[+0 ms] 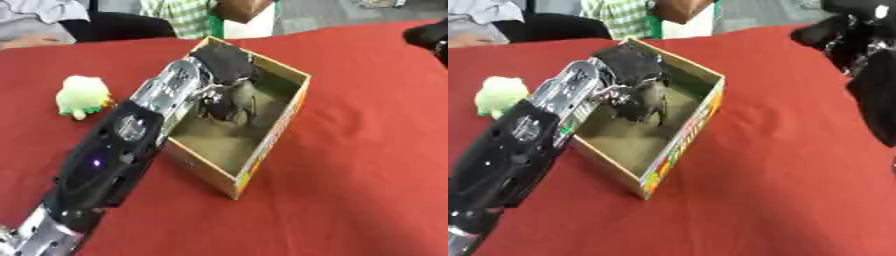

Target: Pick up objects on the table and place them in the box.

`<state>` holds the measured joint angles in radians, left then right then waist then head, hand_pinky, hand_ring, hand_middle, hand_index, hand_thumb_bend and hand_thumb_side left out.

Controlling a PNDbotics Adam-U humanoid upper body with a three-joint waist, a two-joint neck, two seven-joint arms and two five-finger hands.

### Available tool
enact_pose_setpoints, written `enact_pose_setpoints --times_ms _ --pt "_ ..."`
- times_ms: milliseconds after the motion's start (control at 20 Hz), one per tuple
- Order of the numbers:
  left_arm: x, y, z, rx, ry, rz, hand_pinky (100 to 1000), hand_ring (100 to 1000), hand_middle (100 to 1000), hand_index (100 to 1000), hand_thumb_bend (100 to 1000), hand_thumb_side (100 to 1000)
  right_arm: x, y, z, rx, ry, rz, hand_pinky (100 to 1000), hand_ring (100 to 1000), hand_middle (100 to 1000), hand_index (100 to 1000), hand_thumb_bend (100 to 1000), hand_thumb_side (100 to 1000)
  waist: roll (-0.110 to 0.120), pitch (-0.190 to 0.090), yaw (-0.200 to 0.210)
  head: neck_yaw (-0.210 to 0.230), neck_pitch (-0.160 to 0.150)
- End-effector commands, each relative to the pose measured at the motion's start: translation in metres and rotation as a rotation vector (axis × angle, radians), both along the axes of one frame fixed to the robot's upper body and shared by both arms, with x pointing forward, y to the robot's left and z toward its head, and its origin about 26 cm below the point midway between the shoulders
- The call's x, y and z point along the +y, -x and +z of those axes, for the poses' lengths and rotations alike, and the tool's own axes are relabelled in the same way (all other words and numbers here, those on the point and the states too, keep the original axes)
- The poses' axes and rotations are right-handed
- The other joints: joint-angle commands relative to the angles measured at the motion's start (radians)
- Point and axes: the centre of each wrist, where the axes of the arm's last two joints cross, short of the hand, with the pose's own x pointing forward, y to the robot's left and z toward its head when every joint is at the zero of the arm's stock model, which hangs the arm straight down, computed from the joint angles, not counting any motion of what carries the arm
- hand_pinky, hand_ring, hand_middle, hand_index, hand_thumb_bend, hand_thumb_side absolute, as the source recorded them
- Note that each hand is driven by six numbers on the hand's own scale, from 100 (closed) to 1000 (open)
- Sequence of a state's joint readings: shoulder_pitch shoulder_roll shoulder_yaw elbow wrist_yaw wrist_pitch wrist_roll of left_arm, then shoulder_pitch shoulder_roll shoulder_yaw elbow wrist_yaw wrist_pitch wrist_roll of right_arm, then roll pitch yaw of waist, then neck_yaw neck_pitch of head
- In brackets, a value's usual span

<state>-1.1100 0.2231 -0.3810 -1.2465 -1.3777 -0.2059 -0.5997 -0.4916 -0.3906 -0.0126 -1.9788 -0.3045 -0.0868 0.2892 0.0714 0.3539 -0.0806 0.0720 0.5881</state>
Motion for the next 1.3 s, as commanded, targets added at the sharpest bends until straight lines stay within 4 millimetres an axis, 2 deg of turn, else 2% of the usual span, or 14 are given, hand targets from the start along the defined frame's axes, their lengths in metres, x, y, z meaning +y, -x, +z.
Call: enact_pose_setpoints --times_ms 50,100,200,250,550,900,1300 --pt "0.004 0.002 0.016 0.002 -0.058 0.065 615 867 871 998 582 911 -0.001 0.004 0.007 -0.030 0.008 -0.009 894 781 625 855 100 1000 -0.007 -0.021 0.000 -0.001 -0.004" --pt "0.005 0.001 0.016 0.018 -0.086 0.093 624 878 884 1000 715 1000 -0.002 0.004 0.007 -0.029 0.010 -0.010 894 781 625 856 100 1000 -0.007 -0.022 0.000 -0.001 -0.004" --pt "0.008 0.001 0.019 0.023 -0.125 0.144 625 880 886 1000 815 1000 -0.002 0.004 0.007 -0.029 0.012 -0.011 894 781 624 855 100 1000 -0.008 -0.023 -0.001 -0.001 -0.005" --pt "0.009 0.000 0.019 0.019 -0.129 0.164 626 881 886 1000 821 1000 -0.002 0.005 0.007 -0.029 0.011 -0.012 894 781 624 855 100 1000 -0.008 -0.023 -0.001 -0.002 -0.005" --pt "0.018 0.001 0.027 -0.023 -0.067 0.175 650 902 892 1000 749 1000 -0.003 0.005 0.006 -0.027 0.009 -0.018 894 781 624 854 100 1000 -0.010 -0.024 0.003 -0.011 0.001" --pt "0.039 0.016 0.061 -0.035 0.047 0.109 642 881 873 1000 572 1000 -0.005 0.005 0.005 -0.025 0.006 -0.030 893 781 623 853 100 1000 -0.009 -0.028 0.013 -0.034 0.009" --pt "0.058 0.034 0.086 -0.009 0.150 0.062 633 864 856 999 482 1000 -0.006 0.005 0.003 -0.019 0.002 -0.038 894 781 623 853 100 1000 -0.009 -0.033 0.019 -0.050 0.014"
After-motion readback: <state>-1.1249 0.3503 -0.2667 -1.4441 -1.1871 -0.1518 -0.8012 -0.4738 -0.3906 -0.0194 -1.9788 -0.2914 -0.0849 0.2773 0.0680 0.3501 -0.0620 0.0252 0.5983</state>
